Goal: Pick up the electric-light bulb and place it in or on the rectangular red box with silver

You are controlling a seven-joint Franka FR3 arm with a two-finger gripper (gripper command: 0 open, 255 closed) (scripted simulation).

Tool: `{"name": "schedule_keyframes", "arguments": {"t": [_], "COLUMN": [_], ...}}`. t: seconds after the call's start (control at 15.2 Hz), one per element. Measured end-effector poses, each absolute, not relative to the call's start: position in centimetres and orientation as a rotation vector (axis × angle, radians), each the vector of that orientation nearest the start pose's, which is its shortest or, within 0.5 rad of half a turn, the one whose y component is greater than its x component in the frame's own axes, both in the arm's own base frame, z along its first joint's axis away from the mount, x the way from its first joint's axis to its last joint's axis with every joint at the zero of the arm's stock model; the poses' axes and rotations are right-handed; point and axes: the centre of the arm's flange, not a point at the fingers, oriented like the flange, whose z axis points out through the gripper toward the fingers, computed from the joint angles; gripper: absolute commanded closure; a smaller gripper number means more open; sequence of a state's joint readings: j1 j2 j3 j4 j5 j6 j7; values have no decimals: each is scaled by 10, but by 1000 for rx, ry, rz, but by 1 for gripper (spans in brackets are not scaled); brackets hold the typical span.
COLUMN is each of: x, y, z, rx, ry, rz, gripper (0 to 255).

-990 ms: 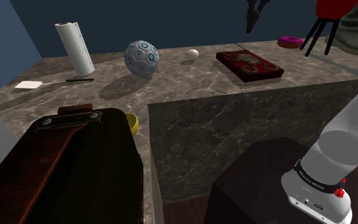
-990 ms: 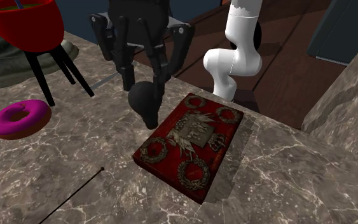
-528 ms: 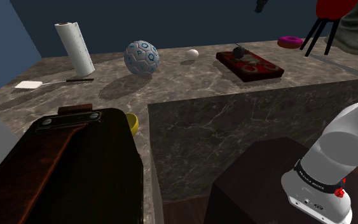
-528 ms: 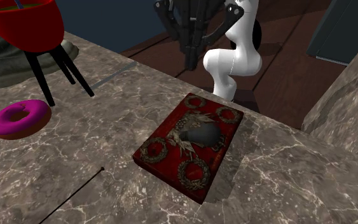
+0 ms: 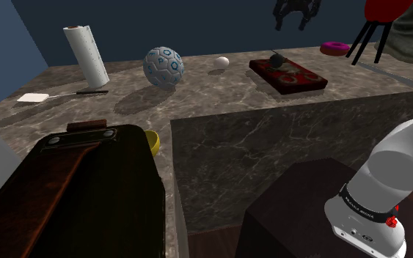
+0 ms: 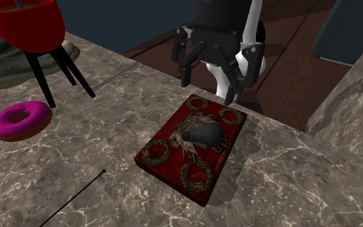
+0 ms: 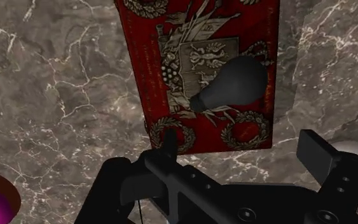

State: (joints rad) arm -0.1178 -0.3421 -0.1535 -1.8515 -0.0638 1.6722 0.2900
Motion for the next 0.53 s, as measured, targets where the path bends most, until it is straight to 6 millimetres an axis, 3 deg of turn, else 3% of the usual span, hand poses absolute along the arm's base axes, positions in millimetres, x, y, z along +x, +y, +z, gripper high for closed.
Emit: {"name": "schedule_keyframes", "arguments": {"t": [0.33,0.53], "x": [451,456], "y": [-119,-117], "z": [613,591], "rx": [-2882,-2840], "ry": [1264,1357], "rz": [-165,-147], "gripper": [0,0]}}
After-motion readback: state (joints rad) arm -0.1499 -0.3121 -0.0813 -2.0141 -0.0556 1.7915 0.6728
